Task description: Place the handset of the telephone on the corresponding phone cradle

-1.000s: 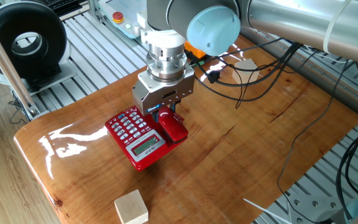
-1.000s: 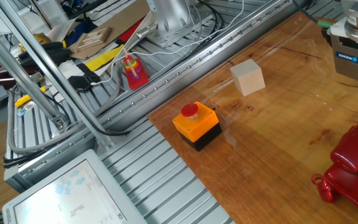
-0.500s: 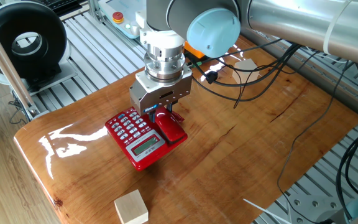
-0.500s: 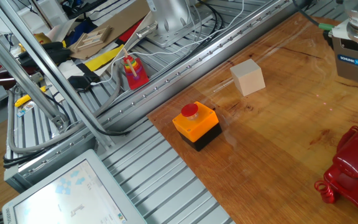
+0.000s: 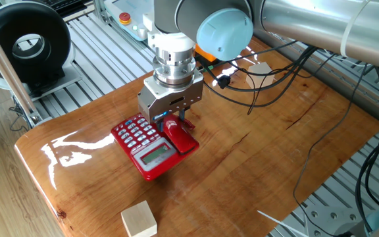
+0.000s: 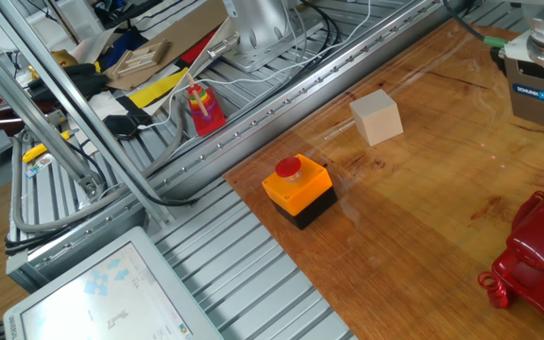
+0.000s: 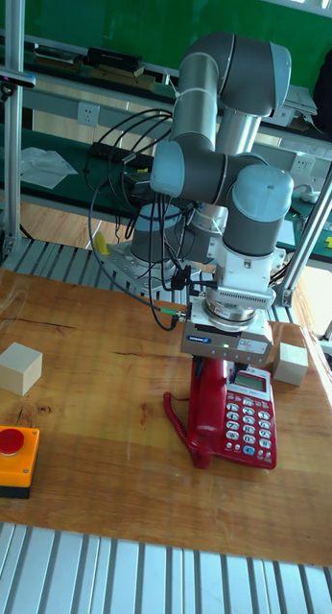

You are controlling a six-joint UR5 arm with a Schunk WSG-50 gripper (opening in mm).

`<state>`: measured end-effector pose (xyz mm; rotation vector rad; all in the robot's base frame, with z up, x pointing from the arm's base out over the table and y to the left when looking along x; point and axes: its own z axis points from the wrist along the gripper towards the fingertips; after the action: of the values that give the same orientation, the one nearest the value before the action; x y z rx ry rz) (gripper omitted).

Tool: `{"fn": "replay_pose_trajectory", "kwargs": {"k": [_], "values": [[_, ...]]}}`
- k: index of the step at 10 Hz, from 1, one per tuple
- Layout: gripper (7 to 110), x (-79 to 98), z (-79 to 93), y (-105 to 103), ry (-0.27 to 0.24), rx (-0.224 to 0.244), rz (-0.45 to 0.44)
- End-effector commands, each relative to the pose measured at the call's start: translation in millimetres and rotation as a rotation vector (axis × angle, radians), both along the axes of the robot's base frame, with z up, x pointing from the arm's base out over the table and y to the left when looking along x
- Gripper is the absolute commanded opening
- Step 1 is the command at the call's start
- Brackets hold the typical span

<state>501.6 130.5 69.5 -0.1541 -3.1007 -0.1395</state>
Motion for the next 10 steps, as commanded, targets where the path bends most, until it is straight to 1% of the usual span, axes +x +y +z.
{"fn": "replay_pose_trajectory", "kwargs": {"k": [1,3,5,6,7,8,9,10], "values": [[66,-1.2,2.1,7.9,0.007,0.039,0.01],[66,-2.8,2.3,4.7,0.013,0.023,0.006],[66,-2.0,3.4,0.8,0.007,0.008,0.013],[66,-2.1,6.8,-18.3,0.017,-0.049,0.039],[66,-3.3,14.4,-24.8,0.028,-0.056,0.046],[66,-6.0,23.1,-26.7,0.037,-0.047,0.039],[44,-4.3,34.0,-34.8,0.039,-0.046,0.028],[44,4.5,42.2,-39.5,0.01,-0.036,0.017]]}}
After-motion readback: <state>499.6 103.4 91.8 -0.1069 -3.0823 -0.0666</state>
